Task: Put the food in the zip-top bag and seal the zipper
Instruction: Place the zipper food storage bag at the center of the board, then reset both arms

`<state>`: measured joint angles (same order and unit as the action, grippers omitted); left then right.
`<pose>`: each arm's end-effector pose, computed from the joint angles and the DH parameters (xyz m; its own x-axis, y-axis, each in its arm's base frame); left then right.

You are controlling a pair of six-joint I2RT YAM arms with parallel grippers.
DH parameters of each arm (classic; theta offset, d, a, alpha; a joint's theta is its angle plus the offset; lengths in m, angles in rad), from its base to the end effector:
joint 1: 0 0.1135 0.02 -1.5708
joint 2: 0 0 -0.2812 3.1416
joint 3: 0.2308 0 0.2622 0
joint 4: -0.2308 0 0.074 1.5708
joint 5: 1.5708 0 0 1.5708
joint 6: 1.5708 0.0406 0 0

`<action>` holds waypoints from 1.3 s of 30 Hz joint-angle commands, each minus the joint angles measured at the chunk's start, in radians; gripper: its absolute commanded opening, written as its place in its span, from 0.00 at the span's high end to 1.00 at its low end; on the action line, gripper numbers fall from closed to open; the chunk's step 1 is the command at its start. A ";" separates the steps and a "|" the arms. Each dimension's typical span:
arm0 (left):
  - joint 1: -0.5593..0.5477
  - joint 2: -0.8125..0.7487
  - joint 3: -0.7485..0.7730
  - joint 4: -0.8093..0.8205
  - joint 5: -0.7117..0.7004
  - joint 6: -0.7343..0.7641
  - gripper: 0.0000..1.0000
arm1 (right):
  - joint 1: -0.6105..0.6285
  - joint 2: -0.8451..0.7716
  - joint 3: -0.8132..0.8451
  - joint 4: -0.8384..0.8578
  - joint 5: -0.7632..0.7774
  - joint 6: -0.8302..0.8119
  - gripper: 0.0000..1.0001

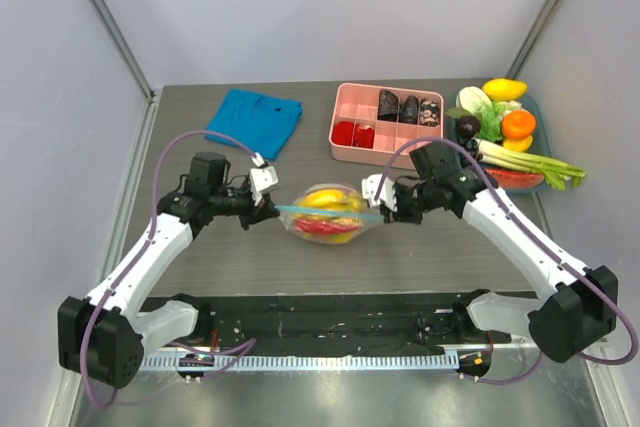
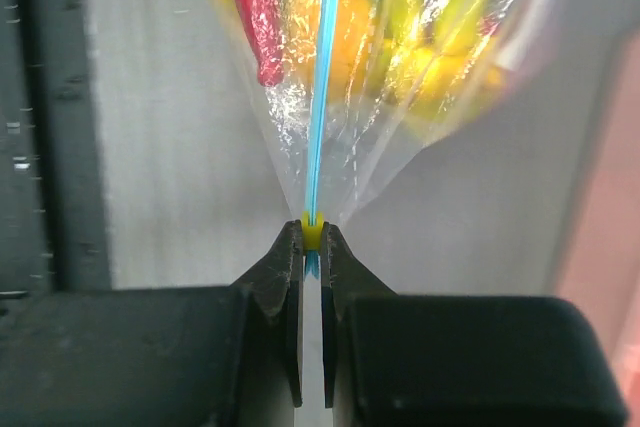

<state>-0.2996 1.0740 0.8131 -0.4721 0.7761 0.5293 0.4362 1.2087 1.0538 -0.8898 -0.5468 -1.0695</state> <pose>0.2062 -0.0935 0.2839 -0.1943 0.4372 -0.8781 0.9339 0.3562 -0.0293 0.2054 0.1190 0.3024 0.1473 -0.7578 -0.6356 -0.9745 -0.0014 -0.2243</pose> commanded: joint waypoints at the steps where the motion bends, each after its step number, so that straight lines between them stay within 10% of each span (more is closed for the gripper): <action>1: 0.011 0.012 -0.008 -0.296 0.037 0.245 1.00 | 0.079 -0.080 -0.139 -0.026 0.050 0.100 0.99; 8: -0.010 -0.077 -0.038 -0.445 0.032 0.389 0.90 | 0.171 -0.136 -0.204 -0.060 0.027 0.172 0.88; 10: -0.022 -0.095 -0.034 -0.511 0.026 0.455 0.48 | 0.180 -0.152 -0.206 -0.081 0.012 0.181 0.63; 15: -0.022 -0.230 -0.026 -0.580 -0.004 0.419 0.09 | 0.185 -0.179 -0.094 -0.133 -0.053 0.314 0.19; 23: -0.022 -0.359 0.047 -0.314 -0.044 -0.055 0.00 | 0.185 -0.277 0.028 -0.006 -0.045 0.603 0.02; 28: -0.022 -0.312 0.153 -0.112 -0.323 -0.504 0.00 | 0.133 -0.304 0.041 0.165 0.050 0.810 0.00; 39: 0.076 0.289 0.719 -0.524 -0.475 -0.695 0.00 | -0.321 -0.057 0.149 0.405 -0.041 1.246 0.00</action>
<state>-0.2333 1.1931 1.4021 -0.7879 0.3882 -0.0689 0.2279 1.0634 1.1519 -0.6125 -0.5255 -0.0101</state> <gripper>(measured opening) 0.997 0.996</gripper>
